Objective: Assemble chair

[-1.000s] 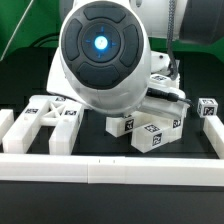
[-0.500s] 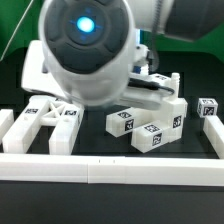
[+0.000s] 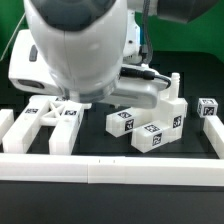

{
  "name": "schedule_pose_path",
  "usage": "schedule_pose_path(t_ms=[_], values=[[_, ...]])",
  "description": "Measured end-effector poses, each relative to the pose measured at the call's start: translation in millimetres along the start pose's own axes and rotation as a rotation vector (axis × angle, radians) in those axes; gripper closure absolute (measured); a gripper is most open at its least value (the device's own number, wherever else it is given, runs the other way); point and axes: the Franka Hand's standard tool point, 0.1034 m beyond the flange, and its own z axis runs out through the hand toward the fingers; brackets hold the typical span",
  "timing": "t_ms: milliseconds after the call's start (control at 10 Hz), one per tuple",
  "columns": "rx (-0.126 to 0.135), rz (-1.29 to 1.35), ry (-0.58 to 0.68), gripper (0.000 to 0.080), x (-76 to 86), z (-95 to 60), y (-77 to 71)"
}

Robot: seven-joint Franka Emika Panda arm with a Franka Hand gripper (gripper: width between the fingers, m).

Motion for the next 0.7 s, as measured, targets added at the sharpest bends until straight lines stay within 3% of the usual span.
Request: schedule_pose_path(t_ms=[200, 400, 700], values=[[0.024, -0.051, 0.125, 0.0151, -1.3, -3.5, 14.4], [0.018, -0.084, 0.296, 0.0151, 10.7, -17.9, 25.9], [0.003, -0.072, 0.479, 0.0151, 17.8, -20.0, 30.7]])
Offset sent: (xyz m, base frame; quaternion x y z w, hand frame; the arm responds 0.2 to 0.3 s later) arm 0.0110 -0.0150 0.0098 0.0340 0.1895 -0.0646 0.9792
